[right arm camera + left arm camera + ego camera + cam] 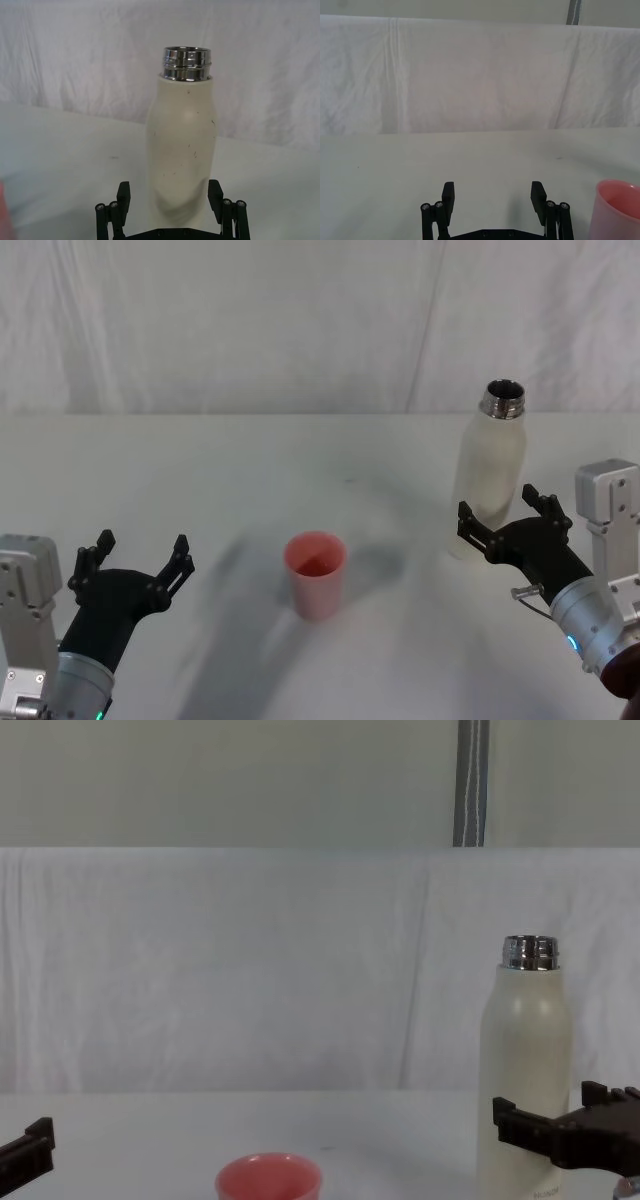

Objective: Grasp the thermos with one hand and pour water into the cup lid.

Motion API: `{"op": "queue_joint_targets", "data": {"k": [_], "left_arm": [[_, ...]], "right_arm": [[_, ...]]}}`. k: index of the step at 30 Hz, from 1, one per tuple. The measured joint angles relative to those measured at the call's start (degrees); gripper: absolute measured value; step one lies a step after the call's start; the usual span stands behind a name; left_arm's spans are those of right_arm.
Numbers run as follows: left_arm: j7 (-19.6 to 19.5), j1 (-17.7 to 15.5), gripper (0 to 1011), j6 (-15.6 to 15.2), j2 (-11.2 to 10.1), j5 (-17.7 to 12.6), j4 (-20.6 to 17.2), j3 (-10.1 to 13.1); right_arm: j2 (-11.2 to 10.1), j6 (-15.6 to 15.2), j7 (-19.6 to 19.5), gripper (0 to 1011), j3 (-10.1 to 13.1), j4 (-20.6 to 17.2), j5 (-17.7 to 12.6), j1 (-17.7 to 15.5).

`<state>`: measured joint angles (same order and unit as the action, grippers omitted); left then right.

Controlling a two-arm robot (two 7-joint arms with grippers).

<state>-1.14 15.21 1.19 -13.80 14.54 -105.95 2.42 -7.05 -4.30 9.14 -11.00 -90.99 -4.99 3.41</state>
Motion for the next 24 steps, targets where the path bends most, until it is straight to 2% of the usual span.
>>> {"op": "queue_joint_targets", "data": {"k": [24], "left_arm": [[0.0,0.0,1001,0.0,0.0,0.0,0.0,0.0]], "right_arm": [[1.57,-0.87,-0.46,1001,0.15,4.09,-1.82,3.49]]}}
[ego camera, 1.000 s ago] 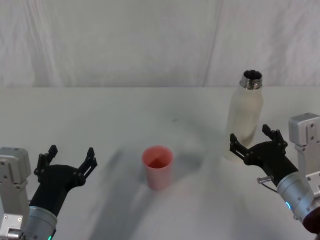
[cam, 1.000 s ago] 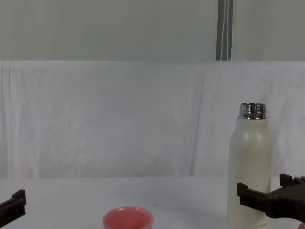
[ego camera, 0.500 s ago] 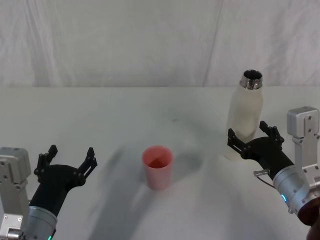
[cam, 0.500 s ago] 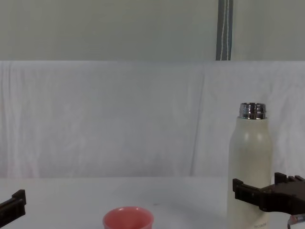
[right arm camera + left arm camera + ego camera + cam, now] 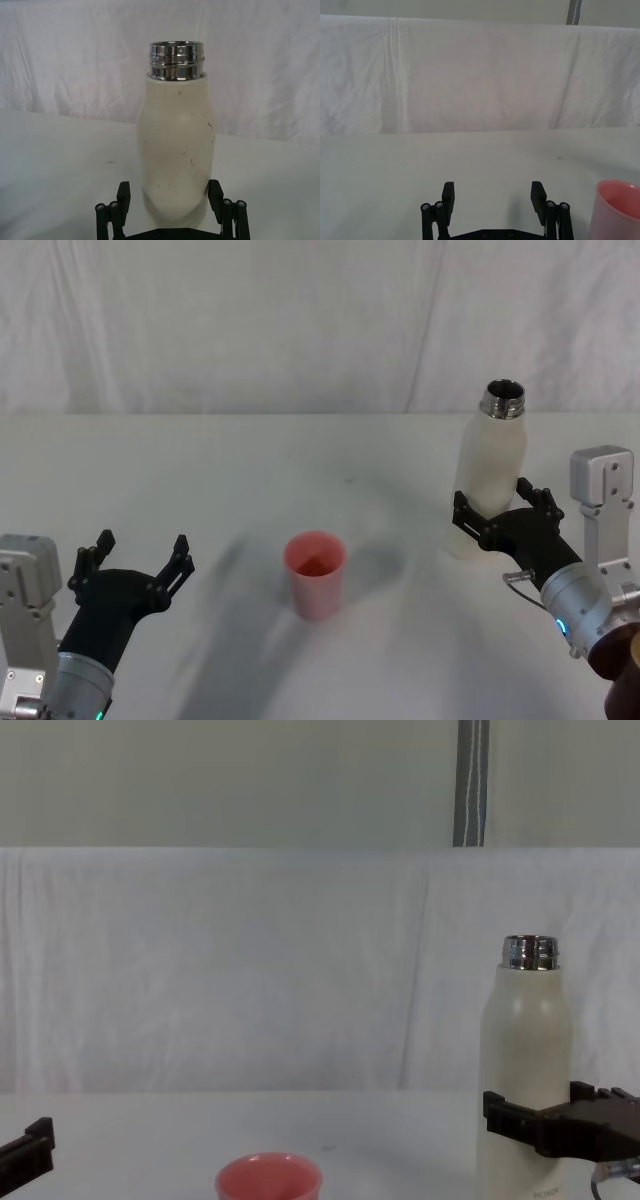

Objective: Grasp the thermos with one hand and pour water into the cup lid.

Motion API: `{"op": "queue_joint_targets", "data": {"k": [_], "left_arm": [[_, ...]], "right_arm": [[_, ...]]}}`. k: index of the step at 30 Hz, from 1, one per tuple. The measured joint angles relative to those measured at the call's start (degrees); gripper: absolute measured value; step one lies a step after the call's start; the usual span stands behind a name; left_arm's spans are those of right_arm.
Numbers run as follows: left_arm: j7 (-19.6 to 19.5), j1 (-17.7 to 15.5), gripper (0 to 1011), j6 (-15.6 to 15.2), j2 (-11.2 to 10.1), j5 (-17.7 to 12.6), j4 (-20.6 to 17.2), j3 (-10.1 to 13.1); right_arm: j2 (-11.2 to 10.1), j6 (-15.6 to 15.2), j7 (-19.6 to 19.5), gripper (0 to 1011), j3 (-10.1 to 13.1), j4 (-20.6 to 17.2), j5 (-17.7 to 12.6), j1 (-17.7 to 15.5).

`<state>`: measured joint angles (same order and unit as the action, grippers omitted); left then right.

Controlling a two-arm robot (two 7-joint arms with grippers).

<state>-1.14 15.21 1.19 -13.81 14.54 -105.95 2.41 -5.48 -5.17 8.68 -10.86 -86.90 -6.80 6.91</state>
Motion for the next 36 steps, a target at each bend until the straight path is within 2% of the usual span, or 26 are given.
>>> {"op": "queue_joint_targets", "data": {"k": [21,36], "left_arm": [[0.0,0.0,1001,0.0,0.0,0.0,0.0,0.0],[0.0,0.0,1001,0.0,0.0,0.0,0.0,0.0]], "right_arm": [[1.73,0.2,-1.3,1001,0.19,5.89,-0.49,3.48],[1.68,0.23,-1.3,1001,0.19,5.83,-0.51,3.43]]}}
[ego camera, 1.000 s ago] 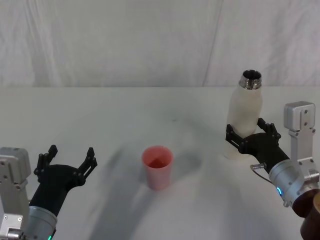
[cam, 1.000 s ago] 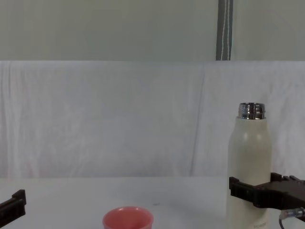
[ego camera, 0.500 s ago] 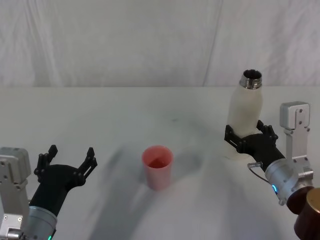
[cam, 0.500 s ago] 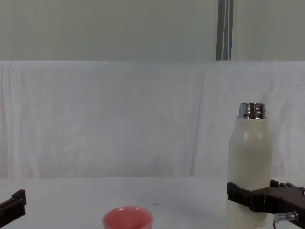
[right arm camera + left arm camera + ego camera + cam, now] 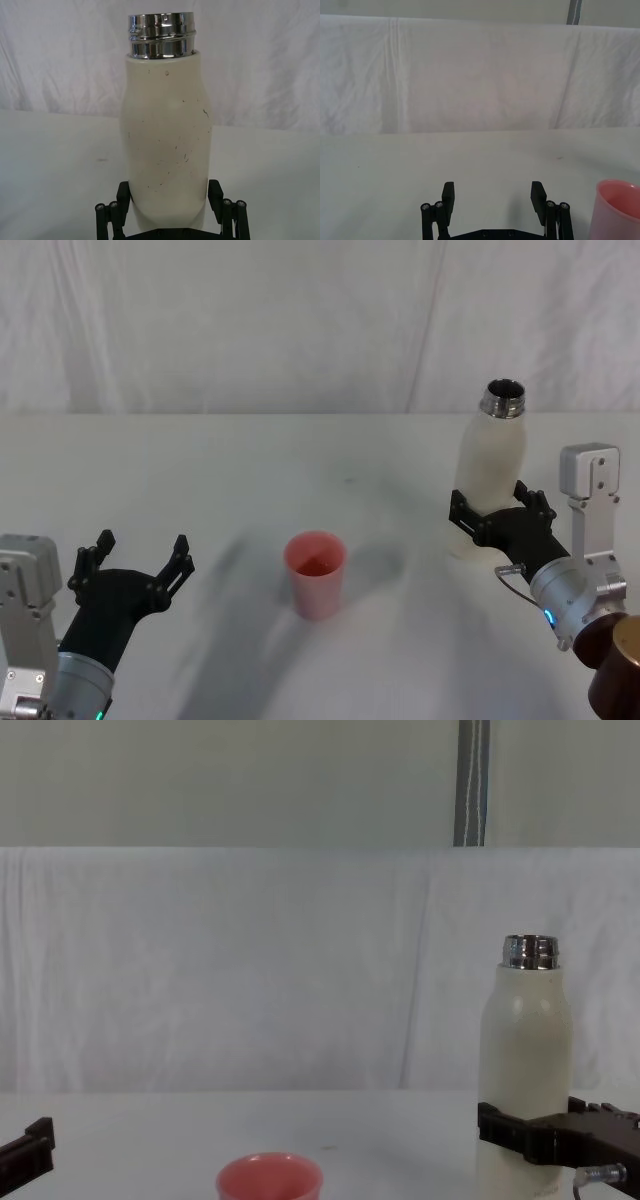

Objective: Grasp the thermos with one hand and pour water into the cup lid.

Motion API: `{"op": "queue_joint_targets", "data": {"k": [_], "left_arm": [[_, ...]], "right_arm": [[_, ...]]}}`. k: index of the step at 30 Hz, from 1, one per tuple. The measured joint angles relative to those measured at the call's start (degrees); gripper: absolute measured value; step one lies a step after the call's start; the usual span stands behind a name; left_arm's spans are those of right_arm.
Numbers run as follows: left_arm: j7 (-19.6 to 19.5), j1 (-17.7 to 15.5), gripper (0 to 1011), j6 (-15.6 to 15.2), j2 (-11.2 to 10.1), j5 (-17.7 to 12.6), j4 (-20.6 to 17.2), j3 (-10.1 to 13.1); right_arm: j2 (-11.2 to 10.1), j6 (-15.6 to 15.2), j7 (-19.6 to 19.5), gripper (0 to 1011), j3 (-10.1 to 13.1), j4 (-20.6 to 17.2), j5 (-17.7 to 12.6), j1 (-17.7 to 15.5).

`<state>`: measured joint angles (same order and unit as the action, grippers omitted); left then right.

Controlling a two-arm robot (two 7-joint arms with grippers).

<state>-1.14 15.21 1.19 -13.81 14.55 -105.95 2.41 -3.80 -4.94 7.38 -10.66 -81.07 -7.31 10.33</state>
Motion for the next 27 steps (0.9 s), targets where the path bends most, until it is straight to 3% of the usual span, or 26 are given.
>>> {"op": "queue_joint_targets", "data": {"k": [6,27], "left_arm": [[0.0,0.0,1001,0.0,0.0,0.0,0.0,0.0],[0.0,0.0,1001,0.0,0.0,0.0,0.0,0.0]], "right_arm": [[-0.03,0.0,0.02,946,-0.01,-0.07,0.02,-0.03],[-0.09,0.0,0.08,944,-0.01,-0.17,0.06,-0.08]]}}
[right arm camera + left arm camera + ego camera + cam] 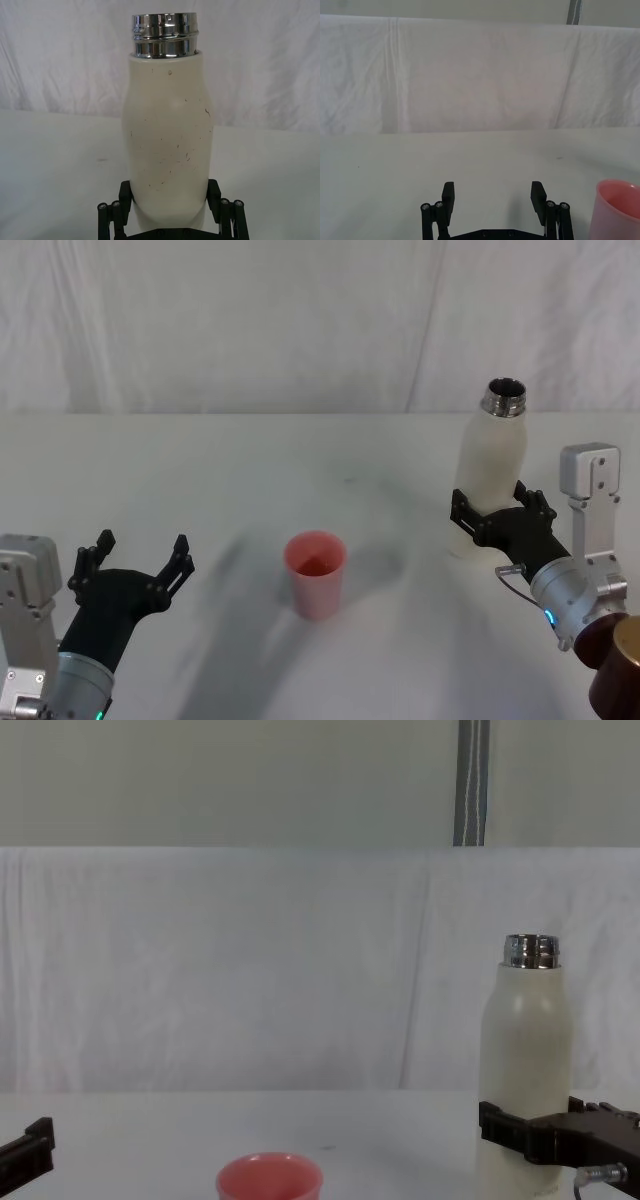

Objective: Grasp the thermos with one hand and pour water into the cup lid.

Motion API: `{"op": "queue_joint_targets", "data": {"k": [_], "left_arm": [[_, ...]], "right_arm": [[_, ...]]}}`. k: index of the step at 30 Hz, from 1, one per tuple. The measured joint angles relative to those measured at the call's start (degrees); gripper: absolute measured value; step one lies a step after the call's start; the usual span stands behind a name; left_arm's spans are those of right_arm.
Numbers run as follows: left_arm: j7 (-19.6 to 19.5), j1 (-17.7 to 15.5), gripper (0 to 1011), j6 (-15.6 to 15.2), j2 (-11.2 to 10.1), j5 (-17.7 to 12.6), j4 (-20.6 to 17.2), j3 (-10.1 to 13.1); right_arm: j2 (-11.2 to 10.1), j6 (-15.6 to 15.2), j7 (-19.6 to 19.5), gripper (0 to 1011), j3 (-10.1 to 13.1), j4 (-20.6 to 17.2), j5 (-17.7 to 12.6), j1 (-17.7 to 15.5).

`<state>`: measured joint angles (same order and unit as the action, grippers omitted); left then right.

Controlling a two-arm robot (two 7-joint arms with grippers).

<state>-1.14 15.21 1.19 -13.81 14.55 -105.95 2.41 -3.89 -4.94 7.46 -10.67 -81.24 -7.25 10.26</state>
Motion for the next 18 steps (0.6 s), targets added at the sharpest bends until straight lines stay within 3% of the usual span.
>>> {"op": "queue_joint_targets", "data": {"k": [18], "left_arm": [[0.0,0.0,1001,0.0,0.0,0.0,0.0,0.0]], "right_arm": [[0.0,0.0,0.01,944,0.0,-0.01,0.0,0.01]]}}
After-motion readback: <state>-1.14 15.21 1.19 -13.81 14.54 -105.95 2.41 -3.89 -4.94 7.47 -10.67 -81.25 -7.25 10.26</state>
